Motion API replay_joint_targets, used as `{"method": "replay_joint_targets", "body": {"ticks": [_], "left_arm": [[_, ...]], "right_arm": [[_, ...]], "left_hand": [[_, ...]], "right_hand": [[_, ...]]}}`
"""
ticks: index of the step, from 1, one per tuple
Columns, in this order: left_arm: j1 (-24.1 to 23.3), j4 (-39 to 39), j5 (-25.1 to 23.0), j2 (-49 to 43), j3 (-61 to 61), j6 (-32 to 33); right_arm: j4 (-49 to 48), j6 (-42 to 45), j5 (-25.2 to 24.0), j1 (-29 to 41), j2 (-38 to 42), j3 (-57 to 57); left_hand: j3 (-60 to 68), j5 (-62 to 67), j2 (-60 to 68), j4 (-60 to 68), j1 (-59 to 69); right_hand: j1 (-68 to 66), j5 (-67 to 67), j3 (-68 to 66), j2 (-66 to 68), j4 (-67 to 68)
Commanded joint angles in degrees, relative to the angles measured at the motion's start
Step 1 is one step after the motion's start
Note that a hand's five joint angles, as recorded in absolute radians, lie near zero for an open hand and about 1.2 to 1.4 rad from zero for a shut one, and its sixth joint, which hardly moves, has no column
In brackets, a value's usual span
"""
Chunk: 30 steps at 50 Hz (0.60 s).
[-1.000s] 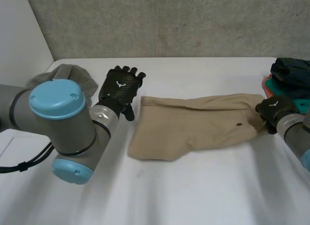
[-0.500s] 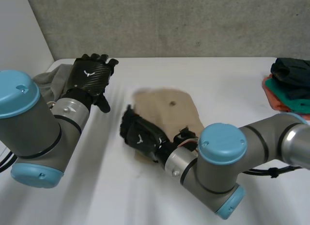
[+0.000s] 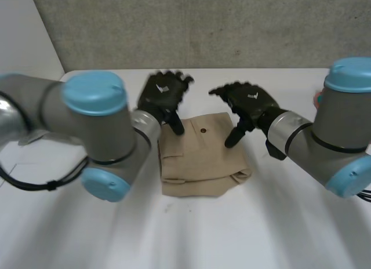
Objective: Fold the laundry.
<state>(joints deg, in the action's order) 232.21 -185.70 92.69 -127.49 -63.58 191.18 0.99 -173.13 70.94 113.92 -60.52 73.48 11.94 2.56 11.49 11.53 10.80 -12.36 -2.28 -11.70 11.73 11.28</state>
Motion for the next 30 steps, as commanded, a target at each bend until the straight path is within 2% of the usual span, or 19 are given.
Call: {"method": "replay_joint_targets", "body": {"ticks": [1,4,8,13,19,24,27,28,30], "left_arm": [[-0.53,8.59,2.67,-9.7,6.71,0.33],[-0.44,11.49,4.69,-10.59,6.54,0.5],[-0.44,14.74,4.96,-10.5,5.14,0.86],[-0.79,16.51,4.26,-9.36,5.04,0.77],[-0.44,15.81,1.19,-3.04,6.19,0.68],[1.4,12.3,-4.26,3.47,7.68,0.33],[2.37,11.5,-9.61,5.93,8.29,0.24],[2.55,11.5,-11.46,6.37,8.65,0.24],[2.81,12.11,-18.57,7.25,9.35,0.07]], "right_arm": [[7.61,3.85,0.16,0.43,11.72,-8.16],[9.11,5.61,0.42,0.43,14.02,-9.05],[10.44,10.44,2.61,0.34,15.34,-9.75],[10.61,17.37,8.85,0.69,12.28,-9.76],[7.37,18.27,9.74,0.86,6.3,-6.6],[-1.49,18.27,10.18,1.65,-0.63,3.65],[-5.46,18.27,10.53,3.14,-3.99,9.65],[-8.34,18.36,10.79,4.54,-5.39,13.67],[-11.35,18.53,11.06,6.13,-5.93,17.39]], "left_hand": [[-0.88,-1.51,-0.44,-0.48,0.25],[-0.88,-1.51,-0.43,-0.48,0.26],[-0.72,-1.34,-0.27,-0.31,0.42],[-0.55,-1.17,-0.1,-0.14,0.59],[-1.05,-1.68,-0.6,-0.64,0.09],[-0.72,-1.34,-0.27,-0.31,0.42],[-0.38,-1.0,0.07,0.03,0.76],[-0.38,-1.0,0.07,0.03,0.76],[-0.38,-1.0,0.07,0.03,0.76]], "right_hand": [[2.36,2.28,1.7,-1.73,-1.28],[2.36,2.28,1.7,-1.73,-1.28],[2.36,2.28,1.7,-1.73,-1.28],[2.36,2.28,1.7,-1.73,-1.28],[2.36,2.28,1.7,-1.73,-1.28],[2.36,2.28,1.7,-1.73,-1.28],[2.36,2.28,1.7,-1.73,-1.28],[2.36,2.28,1.7,-1.73,-1.28],[2.36,2.28,1.7,-1.73,-1.28]]}}
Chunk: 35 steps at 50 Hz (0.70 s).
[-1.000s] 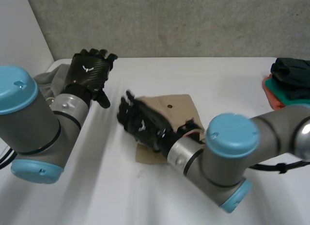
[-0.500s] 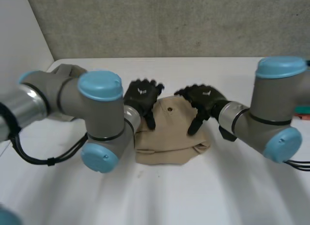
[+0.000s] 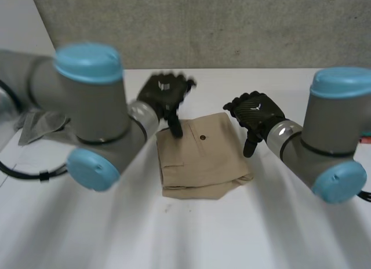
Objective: Fold the laundry.
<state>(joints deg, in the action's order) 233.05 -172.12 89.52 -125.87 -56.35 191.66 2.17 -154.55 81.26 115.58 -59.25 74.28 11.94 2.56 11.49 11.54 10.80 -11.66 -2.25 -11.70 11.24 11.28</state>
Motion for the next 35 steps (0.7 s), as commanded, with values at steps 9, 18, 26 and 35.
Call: {"method": "replay_joint_targets", "body": {"ticks": [9,18,26,35], "left_arm": [[3.03,5.22,-29.66,6.61,3.35,-1.64],[2.94,5.22,-27.82,5.9,2.12,-1.55],[3.03,5.04,-26.85,5.64,1.42,-1.47],[2.94,5.04,-26.76,5.9,0.8,-1.38]], "right_arm": [[-33.34,0.66,3.82,10.8,-4.23,32.24],[-40.22,2.94,4.08,11.68,2.82,29.79],[-43.83,3.47,4.26,11.42,6.51,25.31],[-43.74,3.38,4.35,11.33,8.53,20.47]], "left_hand": [[-0.38,-1.0,0.07,0.02,0.76],[-0.55,-1.17,-0.1,-0.14,0.59],[-0.55,-1.17,-0.1,-0.14,0.59],[-0.38,-1.0,0.07,0.02,0.76]], "right_hand": [[1.66,2.25,1.7,-1.24,-1.28],[1.66,2.25,1.7,-1.24,-1.28],[1.66,2.25,1.7,-1.24,-1.28],[-2.61,-2.03,-2.58,3.04,2.99]]}}
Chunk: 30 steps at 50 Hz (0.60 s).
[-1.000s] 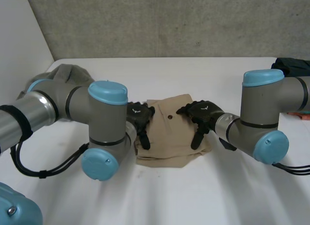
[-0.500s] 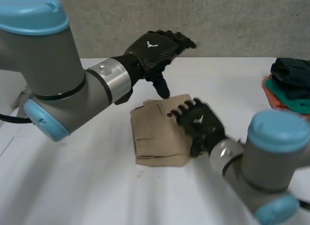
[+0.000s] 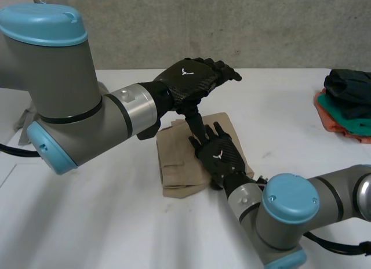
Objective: Fold the laundry.
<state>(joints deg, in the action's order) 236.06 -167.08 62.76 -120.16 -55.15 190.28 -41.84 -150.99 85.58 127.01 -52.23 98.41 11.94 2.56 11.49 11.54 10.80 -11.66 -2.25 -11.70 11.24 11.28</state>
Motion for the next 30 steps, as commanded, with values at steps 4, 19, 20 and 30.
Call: {"method": "replay_joint_targets", "body": {"ticks": [4,19,20,30], "left_arm": [[0.01,0.0,-0.01,0.37,-0.48,0.0],[-0.07,-0.53,1.31,2.74,-0.84,0.0],[0.01,-1.22,1.83,3.35,-0.92,-0.17],[-0.07,-4.4,3.07,6.43,-1.01,-0.61]], "right_arm": [[0.88,-0.18,0.03,-0.1,3.18,-7.17],[2.54,-1.77,1.26,-7.29,-1.82,-22.36],[3.07,-1.85,1.26,-8.0,-2.17,-23.61],[4.92,-2.73,0.2,-23.2,-4.37,-36.44]], "left_hand": [[-0.55,-1.17,-0.1,-0.14,0.59],[-0.38,-1.0,0.07,0.02,0.76],[-0.38,-1.0,0.07,0.02,0.76],[-0.38,-1.0,0.07,0.02,0.76]], "right_hand": [[-21.19,-20.6,-21.16,21.61,21.57],[-68.34,-67.75,-68.3,68.76,68.72],[-68.34,-67.75,-68.3,68.76,68.72],[-68.34,-67.75,-68.3,68.76,68.72]]}}
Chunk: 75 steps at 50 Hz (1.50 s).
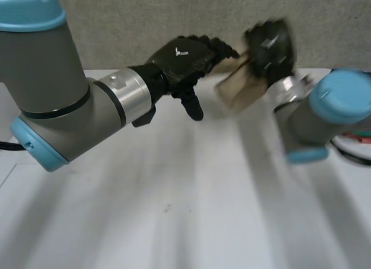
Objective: Fold the laundry.
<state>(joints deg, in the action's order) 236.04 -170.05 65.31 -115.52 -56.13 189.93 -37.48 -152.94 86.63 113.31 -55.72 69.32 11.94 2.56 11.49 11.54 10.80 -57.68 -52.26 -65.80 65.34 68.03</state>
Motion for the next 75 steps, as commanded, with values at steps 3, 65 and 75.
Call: {"method": "replay_joint_targets", "body": {"ticks": [3,65,75], "left_arm": [[-0.32,-1.43,0.52,1.96,-0.12,-0.26],[-5.24,-4.94,0.43,6.35,-5.04,-0.35],[-0.5,-6.35,10.34,10.93,-4.95,0.18]], "right_arm": [[0.39,-4.37,-2.51,-15.82,-0.35,-10.95],[29.94,3.08,-12.56,-51.02,-17.66,-0.94],[12.52,3.35,-22.45,-22.62,-24.96,14.86]], "left_hand": [[-0.38,-1.0,0.07,0.02,0.76],[-0.38,-1.0,0.07,0.02,0.76],[-1.05,-1.67,-0.6,-0.65,0.09]], "right_hand": [[-22.32,-17.74,-14.2,14.66,11.97],[47.68,52.26,55.8,-55.34,-58.03],[47.68,52.26,55.8,-55.34,-58.03]]}}
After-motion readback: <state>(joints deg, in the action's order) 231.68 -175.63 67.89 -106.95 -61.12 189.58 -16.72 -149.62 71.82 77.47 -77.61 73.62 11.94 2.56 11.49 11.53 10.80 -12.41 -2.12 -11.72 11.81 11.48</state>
